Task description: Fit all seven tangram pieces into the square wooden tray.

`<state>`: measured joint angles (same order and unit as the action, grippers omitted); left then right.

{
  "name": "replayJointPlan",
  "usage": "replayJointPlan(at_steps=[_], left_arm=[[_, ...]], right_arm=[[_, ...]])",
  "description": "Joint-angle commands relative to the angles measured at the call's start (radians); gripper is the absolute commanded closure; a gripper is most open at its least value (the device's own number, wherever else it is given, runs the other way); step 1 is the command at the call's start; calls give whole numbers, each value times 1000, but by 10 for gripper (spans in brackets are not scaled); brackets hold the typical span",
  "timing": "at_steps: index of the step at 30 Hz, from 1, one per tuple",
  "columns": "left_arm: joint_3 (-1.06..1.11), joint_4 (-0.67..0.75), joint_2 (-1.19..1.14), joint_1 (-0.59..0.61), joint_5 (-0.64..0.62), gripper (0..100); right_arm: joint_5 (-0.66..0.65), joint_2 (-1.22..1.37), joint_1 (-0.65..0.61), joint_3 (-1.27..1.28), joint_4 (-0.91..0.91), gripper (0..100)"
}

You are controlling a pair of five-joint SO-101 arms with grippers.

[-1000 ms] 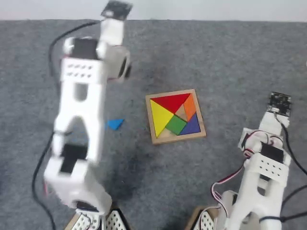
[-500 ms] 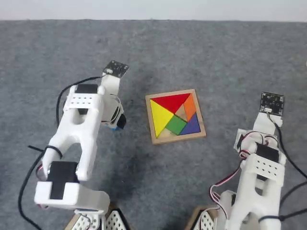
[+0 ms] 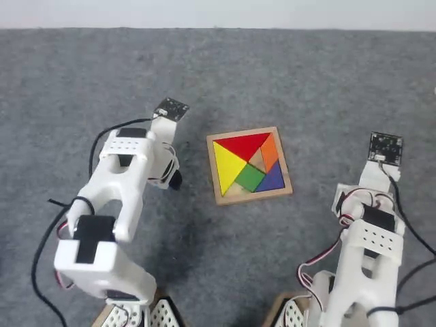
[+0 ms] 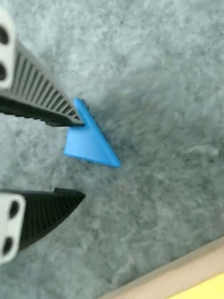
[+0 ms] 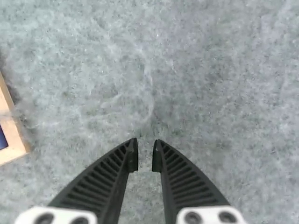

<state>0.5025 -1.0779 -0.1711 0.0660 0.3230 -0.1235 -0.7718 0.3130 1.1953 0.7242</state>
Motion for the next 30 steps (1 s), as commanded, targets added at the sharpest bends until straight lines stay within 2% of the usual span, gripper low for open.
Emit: replayJointPlan(at_steps=[1,12,21,30], left_arm=[[-18,-38,-34,-3,37,790],[-124,-78,-109,72,120,806],[-291,-98,-207,71,118,808],[-369,-94,-213,54,117,808]], right_arm=[[-6,-19,-8,-6,-24,919],[-6,-19,-8,-6,-24,919],[-6,-19,-7,-6,-25,919],[-8,-19,-8,-6,-25,919]])
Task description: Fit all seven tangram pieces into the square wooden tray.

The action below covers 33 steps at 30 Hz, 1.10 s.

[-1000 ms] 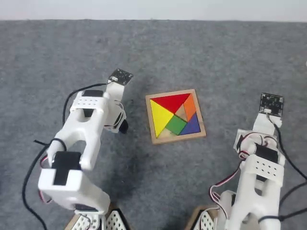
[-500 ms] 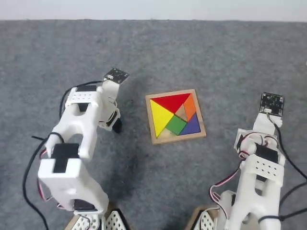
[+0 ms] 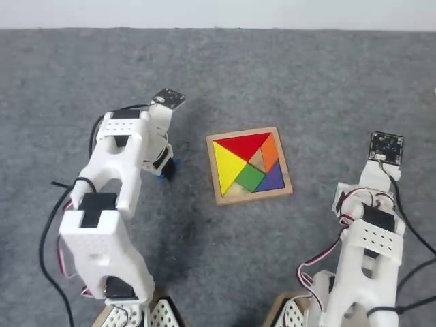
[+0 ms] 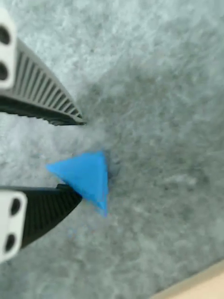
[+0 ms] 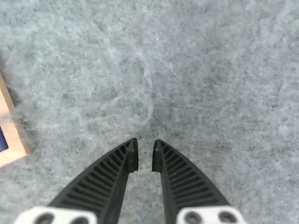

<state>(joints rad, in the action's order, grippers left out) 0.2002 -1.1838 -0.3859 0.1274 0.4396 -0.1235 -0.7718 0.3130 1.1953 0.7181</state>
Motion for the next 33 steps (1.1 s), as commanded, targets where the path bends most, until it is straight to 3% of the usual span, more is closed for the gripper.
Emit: replayJointPlan(at_steps=[1,8,14,19,27,33], left_arm=[[-70,12,2,-9,0,808],[-70,44,0,-40,-35,810],[-65,12,0,-68,-49,981],[-71,-58,12,-97,-55,990],[-329,-347,12,-209,-176,988],[-384,-514,12,-101,-245,897]], right_arm=[[-8,-19,-8,-6,-19,919],[-9,-19,-8,-6,-19,919],[-9,-19,-8,-6,-19,919],[-8,-19,-8,-6,-19,919],[-6,-19,-8,-6,-19,919],[-9,-19,-5,-6,-19,919]])
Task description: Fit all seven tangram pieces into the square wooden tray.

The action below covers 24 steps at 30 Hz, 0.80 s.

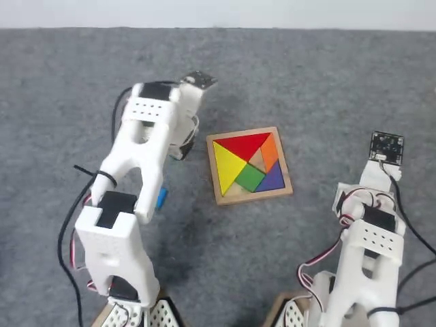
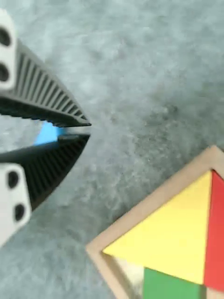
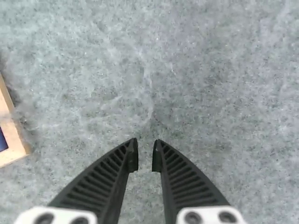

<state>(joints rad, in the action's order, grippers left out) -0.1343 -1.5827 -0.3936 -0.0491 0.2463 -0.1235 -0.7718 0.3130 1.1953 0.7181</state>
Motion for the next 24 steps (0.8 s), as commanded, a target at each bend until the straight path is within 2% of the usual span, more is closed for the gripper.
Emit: replayJointPlan(at_steps=[1,5,8,15,19,24], left_arm=[[-38,-137,21,95,-66,894],[61,-147,74,160,-164,870],[205,-103,227,170,-183,825],[730,239,672,169,-189,811],[756,264,640,189,-187,791],[746,279,450,190,-190,723]], right_arm=[[-9,-19,-7,-6,-19,919],[-9,-19,-8,-6,-21,919],[-9,-19,-8,-6,-21,919],[-11,-19,-10,-6,-21,919],[-9,-19,-10,-6,-16,919],[-9,-19,-10,-6,-19,919]])
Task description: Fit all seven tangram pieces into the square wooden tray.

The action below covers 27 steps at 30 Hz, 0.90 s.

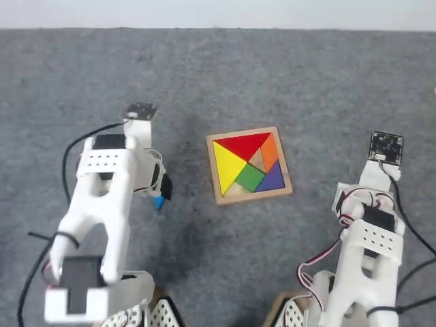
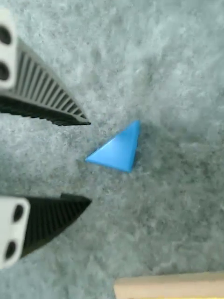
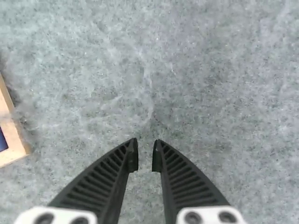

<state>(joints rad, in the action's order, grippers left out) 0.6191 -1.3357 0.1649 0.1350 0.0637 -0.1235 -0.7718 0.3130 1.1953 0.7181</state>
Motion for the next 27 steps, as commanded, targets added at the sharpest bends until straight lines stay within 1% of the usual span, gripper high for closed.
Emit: replayJointPlan(at_steps=[1,5,9,12,18,27], left_arm=[[-16,41,-153,6,-9,715],[-71,46,-327,5,-80,709],[-136,54,-427,6,-91,709],[-154,84,-413,5,-91,712],[-153,155,-379,5,-91,785],[-143,193,-333,0,-127,791]], right_arm=[[-8,-19,-10,-6,-19,919],[-8,-19,-10,-6,-19,919],[-8,-19,-10,-6,-19,919],[-8,-19,-10,-6,-19,919],[-8,-19,-10,-6,-19,919],[-9,-19,-10,-6,-19,919]])
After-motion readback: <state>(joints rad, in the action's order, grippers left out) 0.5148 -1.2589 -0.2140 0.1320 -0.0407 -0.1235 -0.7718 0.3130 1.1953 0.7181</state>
